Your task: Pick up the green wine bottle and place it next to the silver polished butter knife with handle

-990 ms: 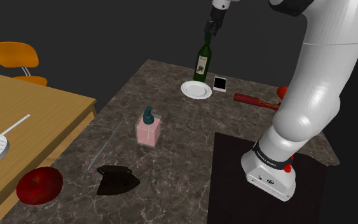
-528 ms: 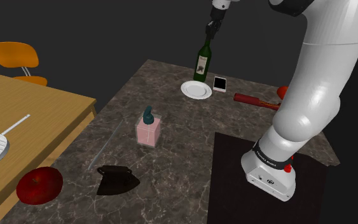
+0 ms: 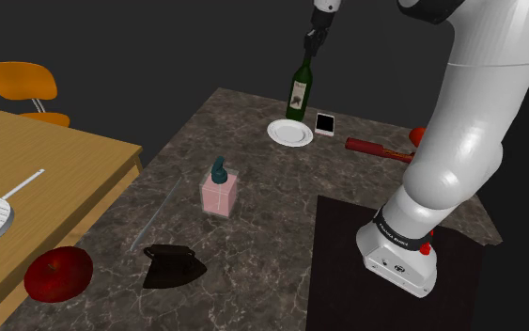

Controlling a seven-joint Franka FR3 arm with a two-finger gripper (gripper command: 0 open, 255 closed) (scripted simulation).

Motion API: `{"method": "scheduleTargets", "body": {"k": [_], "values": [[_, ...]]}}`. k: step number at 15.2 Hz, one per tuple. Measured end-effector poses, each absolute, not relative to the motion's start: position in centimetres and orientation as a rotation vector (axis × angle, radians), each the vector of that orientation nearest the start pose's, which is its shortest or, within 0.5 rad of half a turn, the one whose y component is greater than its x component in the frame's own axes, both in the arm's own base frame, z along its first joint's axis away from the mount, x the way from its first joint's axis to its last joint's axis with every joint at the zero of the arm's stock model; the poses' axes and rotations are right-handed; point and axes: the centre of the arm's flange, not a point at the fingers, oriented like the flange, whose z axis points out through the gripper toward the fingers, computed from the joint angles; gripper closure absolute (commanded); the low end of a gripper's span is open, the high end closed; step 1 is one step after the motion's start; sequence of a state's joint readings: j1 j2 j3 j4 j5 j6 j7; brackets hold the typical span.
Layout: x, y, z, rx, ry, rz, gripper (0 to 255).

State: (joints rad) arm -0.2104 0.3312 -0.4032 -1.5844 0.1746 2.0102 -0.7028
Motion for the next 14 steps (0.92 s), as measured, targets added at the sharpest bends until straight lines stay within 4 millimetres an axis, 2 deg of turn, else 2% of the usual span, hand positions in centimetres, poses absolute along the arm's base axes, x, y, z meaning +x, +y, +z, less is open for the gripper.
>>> {"method": "scheduleTargets", "body": {"k": [14], "values": [[56.7,-34.9,54.2,-3.182,-0.083,-0.189,255]]}}
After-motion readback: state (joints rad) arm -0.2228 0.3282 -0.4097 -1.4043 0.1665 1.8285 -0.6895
